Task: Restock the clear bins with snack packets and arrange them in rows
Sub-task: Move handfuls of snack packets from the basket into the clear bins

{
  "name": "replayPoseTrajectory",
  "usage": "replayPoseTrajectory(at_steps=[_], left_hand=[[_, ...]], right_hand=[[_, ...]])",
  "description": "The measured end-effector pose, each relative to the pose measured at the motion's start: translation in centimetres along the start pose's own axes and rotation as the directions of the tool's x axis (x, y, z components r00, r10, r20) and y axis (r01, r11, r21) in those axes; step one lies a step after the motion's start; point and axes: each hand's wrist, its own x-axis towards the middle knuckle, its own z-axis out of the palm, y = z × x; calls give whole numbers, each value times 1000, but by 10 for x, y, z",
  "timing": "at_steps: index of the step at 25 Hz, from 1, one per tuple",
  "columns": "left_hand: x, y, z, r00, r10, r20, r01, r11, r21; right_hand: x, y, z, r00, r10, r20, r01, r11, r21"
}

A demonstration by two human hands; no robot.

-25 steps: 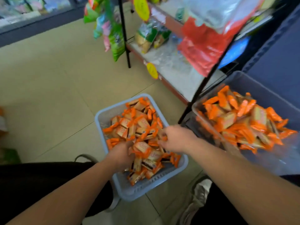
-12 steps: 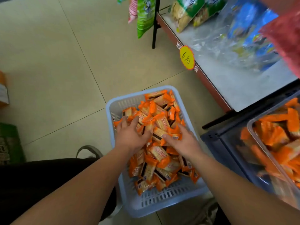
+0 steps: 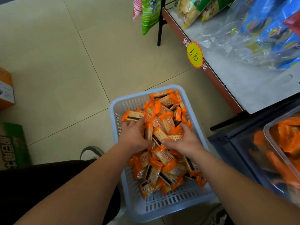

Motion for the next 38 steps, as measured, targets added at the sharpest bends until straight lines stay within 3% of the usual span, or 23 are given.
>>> replayPoseTrajectory(at_steps=[5,9,14,16,19,22,26,30,34,38], left_hand=[[-7,4,-1,996,59,68,-66,992,107],[4,7,-13,986,81,144,-70,994,-79],[3,14,-10,928,246,281,-300,938,172],[-1,16,-3,915,315,253,-364,914,180],[-3,10,-3,938,317,136,-326,944,49],[-8,4,-12,979,171,107,-149,971,-185],[-14,1,-23,998,-13,64,42,876,-480],[-17,-12,-6,989,-30,-147,-25,932,-362],[-15,-24,-4,986,-163,-36,143,937,-318],[-26,-26,0,996,-88,30,87,996,18]], right_hand=[[-1,-9,-2,999,-50,17,50,998,28],[-1,-7,-5,995,-59,81,50,993,111],[-5,-8,-17,979,-100,178,107,994,-30],[-9,-10,-19,963,-41,267,67,994,-89],[-11,-9,-23,926,54,373,-40,998,-44],[-12,-3,-26,907,81,413,-138,984,111],[-13,-8,-23,901,77,426,-178,963,202],[-12,-12,-15,938,64,342,-105,989,103],[-16,-10,-9,975,-39,221,34,999,27],[-22,-16,-5,962,-112,248,115,993,1]])
